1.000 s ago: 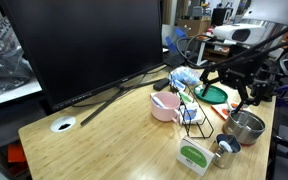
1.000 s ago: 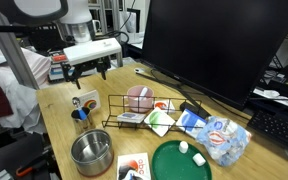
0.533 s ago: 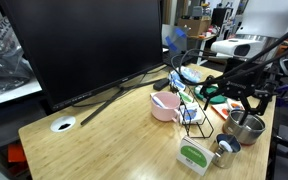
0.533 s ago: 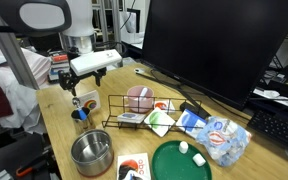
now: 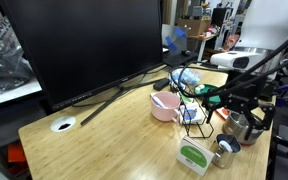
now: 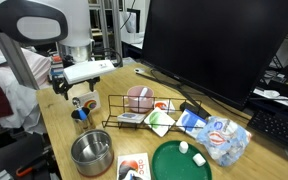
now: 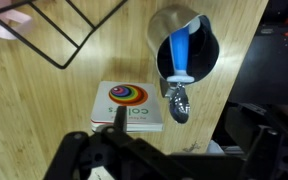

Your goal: Pick up the white object from the silver jug and put it on the table.

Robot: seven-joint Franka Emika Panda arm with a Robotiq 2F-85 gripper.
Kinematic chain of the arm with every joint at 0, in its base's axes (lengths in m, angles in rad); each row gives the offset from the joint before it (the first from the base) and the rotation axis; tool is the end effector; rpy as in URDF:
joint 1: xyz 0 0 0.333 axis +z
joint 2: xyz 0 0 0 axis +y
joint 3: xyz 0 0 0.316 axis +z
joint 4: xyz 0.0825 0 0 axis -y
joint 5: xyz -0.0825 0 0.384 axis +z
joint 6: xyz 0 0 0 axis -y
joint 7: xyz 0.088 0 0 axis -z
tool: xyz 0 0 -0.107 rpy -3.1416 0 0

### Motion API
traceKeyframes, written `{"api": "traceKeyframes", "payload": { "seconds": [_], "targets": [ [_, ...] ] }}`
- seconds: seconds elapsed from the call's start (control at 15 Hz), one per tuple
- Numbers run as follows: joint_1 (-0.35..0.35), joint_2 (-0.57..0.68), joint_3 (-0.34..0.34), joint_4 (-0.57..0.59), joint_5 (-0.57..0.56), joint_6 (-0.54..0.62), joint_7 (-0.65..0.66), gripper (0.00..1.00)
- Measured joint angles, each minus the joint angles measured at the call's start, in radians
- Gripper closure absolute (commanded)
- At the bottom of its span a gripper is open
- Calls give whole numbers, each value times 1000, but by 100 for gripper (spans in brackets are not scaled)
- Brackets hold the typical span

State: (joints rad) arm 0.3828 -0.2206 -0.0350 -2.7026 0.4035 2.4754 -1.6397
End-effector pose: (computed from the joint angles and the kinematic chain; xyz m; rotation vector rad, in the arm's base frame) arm 0.3753 0.1354 0.2987 -1.9652 -2.1673 -0.2163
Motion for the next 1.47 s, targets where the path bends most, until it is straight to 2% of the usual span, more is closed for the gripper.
{"api": "traceKeyframes", "payload": {
  "seconds": [0.2, 0.4, 0.87, 1.47],
  "targets": [
    [0, 33, 25, -33, 97, 38, -2, 0],
    [-2, 48, 41, -71, 178, 133, -2, 0],
    [-2, 89, 78, -74, 314, 291, 3, 0],
    [-1, 126, 81, -74, 357, 331, -5, 0]
  ]
}}
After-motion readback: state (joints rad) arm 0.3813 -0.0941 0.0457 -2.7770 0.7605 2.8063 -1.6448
